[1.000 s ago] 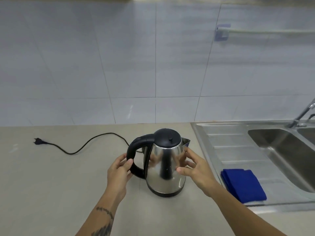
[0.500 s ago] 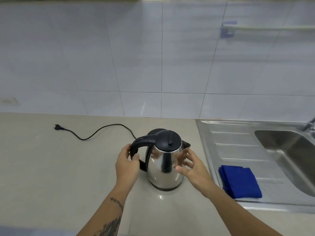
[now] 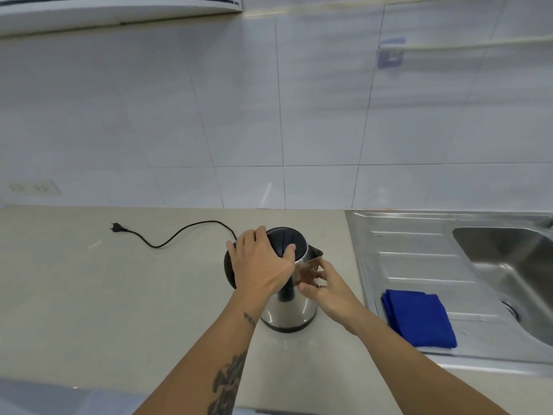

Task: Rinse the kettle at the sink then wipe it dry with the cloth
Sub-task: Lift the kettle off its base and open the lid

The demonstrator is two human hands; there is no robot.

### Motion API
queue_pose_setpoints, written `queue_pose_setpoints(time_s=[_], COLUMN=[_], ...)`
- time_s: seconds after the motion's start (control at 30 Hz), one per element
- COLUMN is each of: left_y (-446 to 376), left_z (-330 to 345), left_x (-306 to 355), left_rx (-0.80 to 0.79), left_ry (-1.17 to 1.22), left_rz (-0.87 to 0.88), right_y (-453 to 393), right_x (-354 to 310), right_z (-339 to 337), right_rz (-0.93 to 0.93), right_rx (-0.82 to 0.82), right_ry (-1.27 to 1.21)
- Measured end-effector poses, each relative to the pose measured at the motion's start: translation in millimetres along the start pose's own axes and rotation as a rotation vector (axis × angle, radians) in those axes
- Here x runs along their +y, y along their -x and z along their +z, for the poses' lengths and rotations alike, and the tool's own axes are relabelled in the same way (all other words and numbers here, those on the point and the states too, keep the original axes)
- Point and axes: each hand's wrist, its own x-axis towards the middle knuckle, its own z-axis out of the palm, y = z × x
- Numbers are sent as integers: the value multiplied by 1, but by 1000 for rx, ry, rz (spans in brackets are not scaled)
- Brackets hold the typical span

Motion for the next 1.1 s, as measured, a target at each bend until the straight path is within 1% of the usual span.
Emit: queue_pose_setpoints(time_s=[0.1,0.23,0.3,0.43,0.53,0.57,0.6,0.7,0.77,0.8,0.83,0.9,0.93,1.0,1.07,1.1], left_y=[-1,-8,-9,-11,-16,-18,-23,-26,-26,-25,-25,-23,-25,-26,-29,-28], left_z=[-6,-14,-16,-19,-26,-30,-32,-48,-55,-58,-58,-56,-52,-43,-34,-31], left_x=[-1,-4,-6,-13,-19,-22,-28,-36,-45,-51,-60,-79,-90,-107,-119,-124], left_rx=[8,28,46,3,43,59,42,-111,-245,-324,-414,-558,-594,-638,-707,-716], left_ry=[-31,197,272,416,577,657,741,1031,1256,1309,1335,1389,1432,1422,1403,1393], left_rz=[58,-18,-28,-55,-146,-205,-282,-542,-666,-735,-770,-765,-768,-772,-732,-711], right_y=[1,1,1,2,1,0,0,-2,-3,-4,-4,-5,-5,-6,-6,-6], right_x=[-2,-6,-7,-9,-9,-8,-8,-6,-4,-4,-3,-2,-3,-4,-4,-4], right_z=[2,4,3,2,1,1,1,2,2,2,3,3,3,3,3,2], right_rz=[20,31,37,33,34,33,32,32,44,53,61,78,86,100,112,118], right_rx=[3,7,4,3,-3,-4,-4,1,9,12,14,21,23,25,35,39], right_ry=[-16,1,11,12,16,17,21,31,40,41,40,36,36,29,25,22])
